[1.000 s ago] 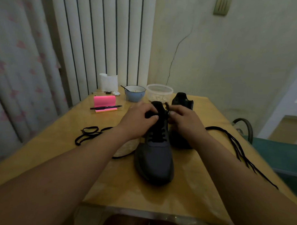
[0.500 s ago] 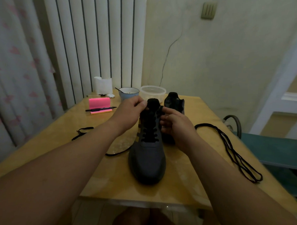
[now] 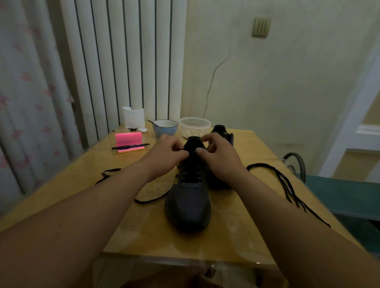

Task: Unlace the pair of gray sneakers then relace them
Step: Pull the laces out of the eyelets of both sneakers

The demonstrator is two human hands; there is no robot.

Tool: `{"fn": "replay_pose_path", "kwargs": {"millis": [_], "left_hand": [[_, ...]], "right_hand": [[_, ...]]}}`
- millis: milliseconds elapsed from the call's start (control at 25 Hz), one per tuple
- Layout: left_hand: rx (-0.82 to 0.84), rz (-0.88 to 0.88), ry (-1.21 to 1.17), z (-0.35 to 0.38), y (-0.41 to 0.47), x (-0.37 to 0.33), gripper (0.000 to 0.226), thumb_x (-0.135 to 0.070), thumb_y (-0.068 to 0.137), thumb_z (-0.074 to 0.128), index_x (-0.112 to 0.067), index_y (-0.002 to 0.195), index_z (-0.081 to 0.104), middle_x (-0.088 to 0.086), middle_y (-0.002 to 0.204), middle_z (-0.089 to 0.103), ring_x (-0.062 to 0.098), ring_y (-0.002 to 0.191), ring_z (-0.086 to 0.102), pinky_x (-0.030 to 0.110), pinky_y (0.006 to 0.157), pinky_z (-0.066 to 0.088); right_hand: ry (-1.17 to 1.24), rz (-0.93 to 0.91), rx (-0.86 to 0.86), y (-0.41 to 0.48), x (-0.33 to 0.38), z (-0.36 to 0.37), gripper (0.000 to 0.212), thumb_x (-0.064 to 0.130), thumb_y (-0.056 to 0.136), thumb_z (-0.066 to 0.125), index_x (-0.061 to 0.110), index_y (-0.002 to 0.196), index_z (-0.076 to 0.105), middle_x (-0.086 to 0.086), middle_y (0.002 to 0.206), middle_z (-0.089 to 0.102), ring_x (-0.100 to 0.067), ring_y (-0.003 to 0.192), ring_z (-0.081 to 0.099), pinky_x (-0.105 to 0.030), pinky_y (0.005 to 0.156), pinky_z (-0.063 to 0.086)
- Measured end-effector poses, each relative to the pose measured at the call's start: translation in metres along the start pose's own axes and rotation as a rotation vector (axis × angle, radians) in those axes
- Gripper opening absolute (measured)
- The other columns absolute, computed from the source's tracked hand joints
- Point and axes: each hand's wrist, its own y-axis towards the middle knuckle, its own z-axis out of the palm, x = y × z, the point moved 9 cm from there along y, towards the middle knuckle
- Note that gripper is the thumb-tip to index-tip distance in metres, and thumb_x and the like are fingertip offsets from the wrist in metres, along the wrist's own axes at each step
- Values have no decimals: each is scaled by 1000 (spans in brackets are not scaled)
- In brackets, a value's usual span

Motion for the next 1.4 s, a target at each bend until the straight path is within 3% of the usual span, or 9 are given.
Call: {"fn": "replay_pose_path", "kwargs": {"millis": [160,320,600,800,920,1040,1160,1280,1400], "left_hand": [[-94,99,70,-6,-2,-9,15,-31,101,67,-21,91,63,-2,118,46,11,102,53,20,84,41],[-140,15,-68,-13,-8,7,14,-26,101,65,-20,89,64,0,109,52,10,96,53,26,78,40],[-194,-8,114,19,-11,17,29,-36,92,73,-22,83,50,0,98,47,18,82,51,30,65,40],[-346,-33,26,27,-25,30,25,-39,95,70,-24,92,51,-6,100,44,13,88,51,26,71,41],[-367,5,34,27,-28,26,22,-39,96,69,-25,98,52,-6,103,46,14,92,52,28,76,44],[-401,67,74,27,-32,20,21,-41,96,68,-30,103,51,-6,106,48,14,95,54,32,80,50],[-422,90,72,26,-33,21,19,-44,98,63,-31,103,50,-7,106,47,14,93,55,36,80,53],[-453,114,45,18,-32,19,16,-42,104,53,-28,97,53,-7,102,46,14,89,54,45,81,54],[-457,255,234,12,-31,-7,15,-38,97,57,-27,89,51,-7,94,47,16,91,49,44,82,47]], "right_hand": [[-148,-102,-66,8,15,-7,9,27,101,65,22,105,72,5,103,58,-10,92,54,-29,84,45],[-235,-127,49,10,9,1,18,35,105,57,30,118,68,5,110,54,-13,98,56,-34,89,49],[-439,-63,261,36,19,25,28,35,105,58,19,84,69,-1,85,64,-21,85,63,-33,68,46],[33,218,339,29,6,18,21,25,104,62,6,105,72,-3,91,66,-14,83,60,-27,71,47],[537,504,261,11,-10,21,19,22,102,62,9,114,67,1,80,69,-6,62,67,-23,55,50],[726,507,224,1,-14,19,15,23,103,61,10,108,67,4,76,67,-6,61,67,-25,60,48],[525,295,261,7,-2,13,16,26,100,68,10,99,69,0,88,70,-17,88,67,-30,74,51],[166,56,281,10,9,7,9,11,94,72,16,90,64,-1,89,67,-13,82,63,-26,74,46],[125,68,154,-1,-2,-1,24,7,95,65,21,114,61,4,102,68,-8,91,65,-20,69,48]]}}
